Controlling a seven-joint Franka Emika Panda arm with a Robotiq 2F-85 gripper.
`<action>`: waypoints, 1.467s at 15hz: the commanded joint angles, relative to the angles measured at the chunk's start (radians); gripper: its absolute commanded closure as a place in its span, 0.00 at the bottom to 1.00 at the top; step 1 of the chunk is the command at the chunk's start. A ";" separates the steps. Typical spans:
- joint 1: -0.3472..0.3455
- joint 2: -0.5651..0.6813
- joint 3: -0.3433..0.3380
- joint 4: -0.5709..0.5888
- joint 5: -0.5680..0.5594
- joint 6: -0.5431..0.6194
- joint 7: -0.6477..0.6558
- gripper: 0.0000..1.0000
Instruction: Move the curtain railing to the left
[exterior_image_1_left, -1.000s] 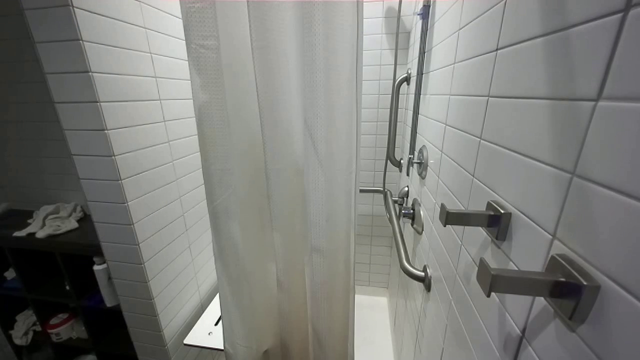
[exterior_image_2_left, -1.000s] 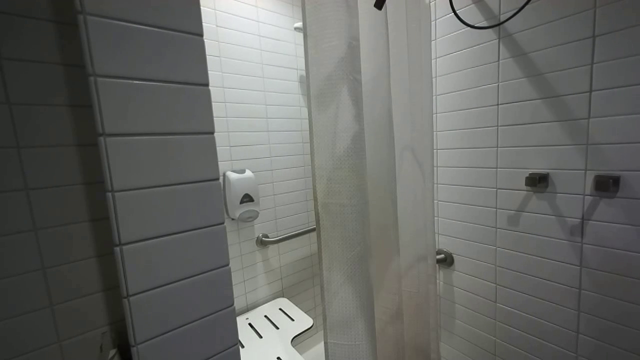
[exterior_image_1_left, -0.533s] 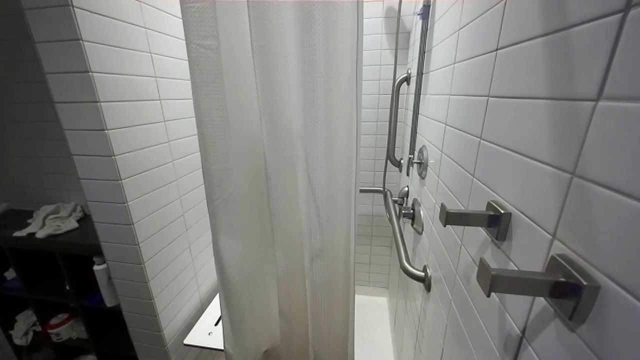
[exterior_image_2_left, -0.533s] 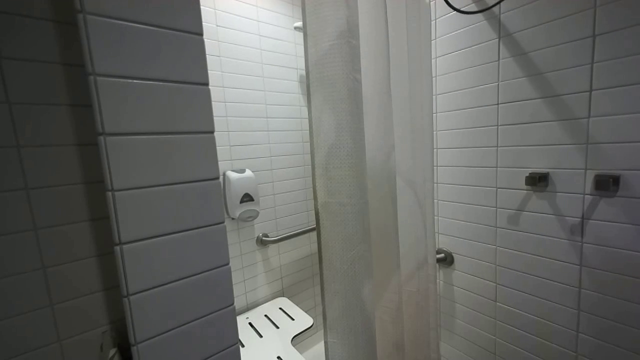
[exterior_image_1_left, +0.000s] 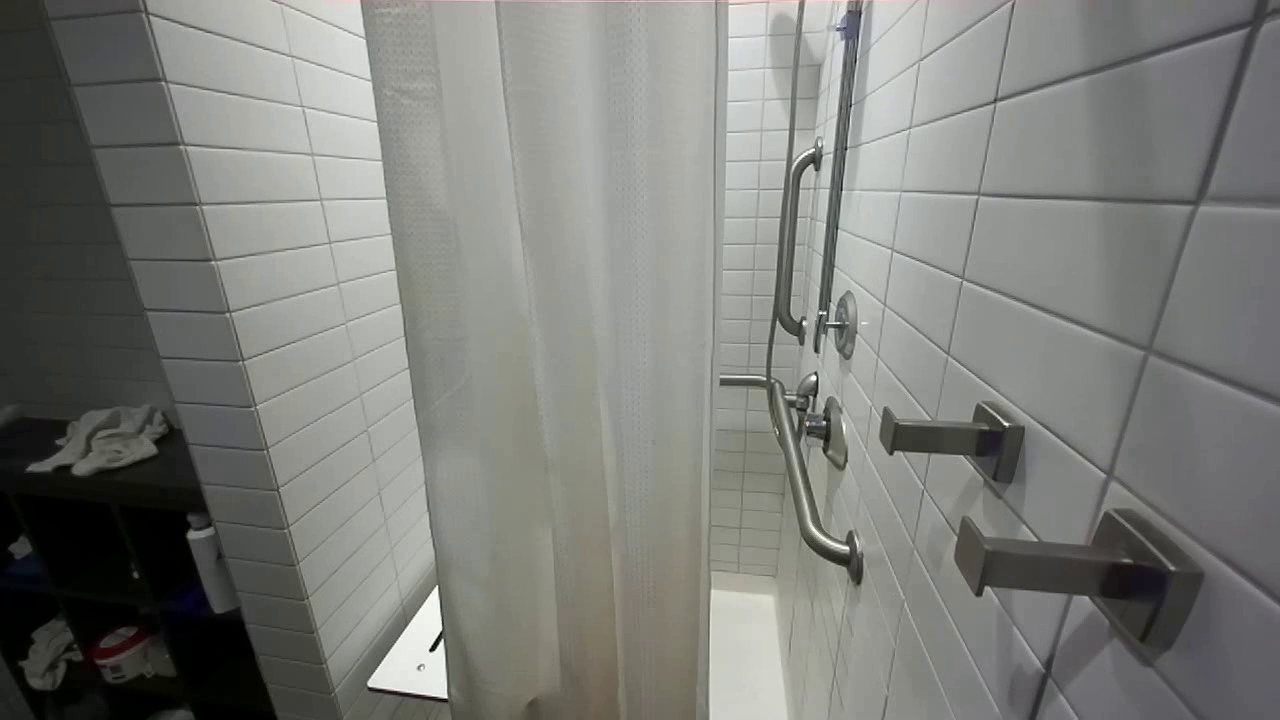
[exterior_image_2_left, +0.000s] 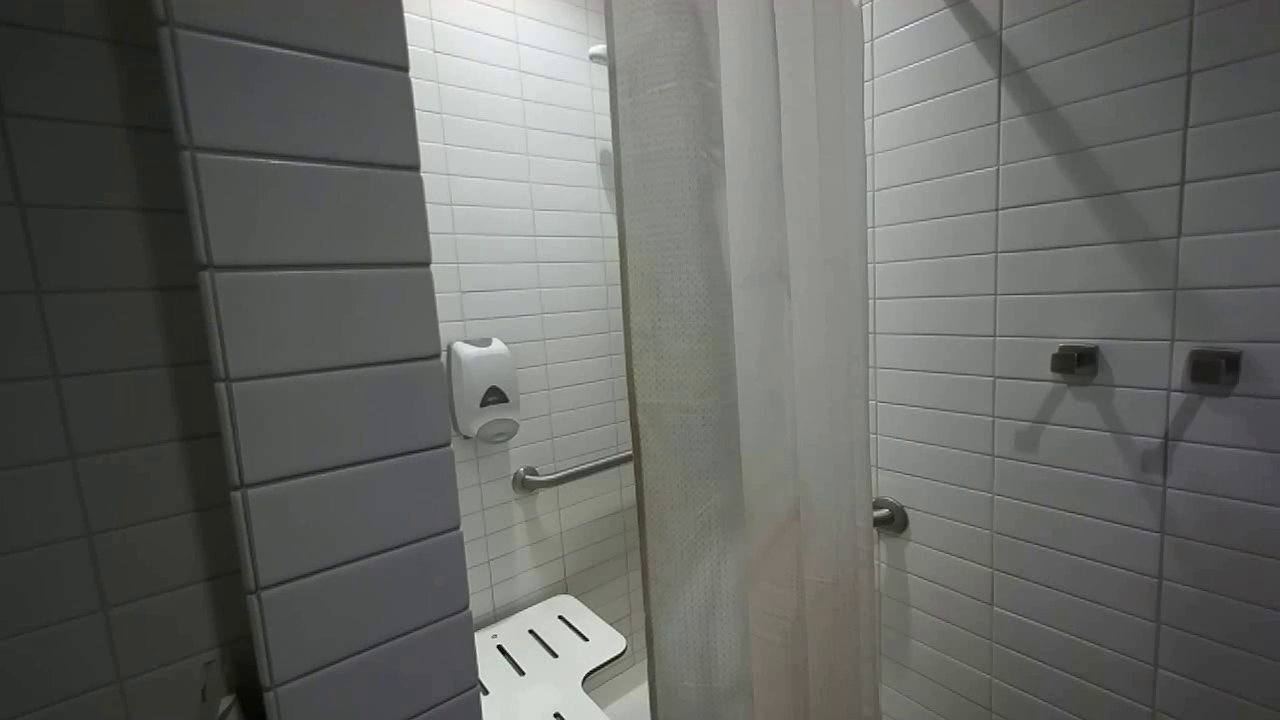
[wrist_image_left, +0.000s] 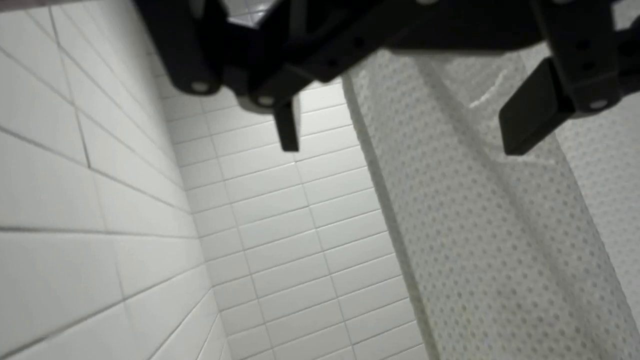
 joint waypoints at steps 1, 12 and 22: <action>-0.090 0.068 0.054 0.153 -0.062 -0.044 0.150 0.00; -0.064 0.234 0.148 0.444 -0.272 -0.271 0.335 0.00; 0.062 0.326 0.160 0.573 -0.427 -0.407 0.342 0.00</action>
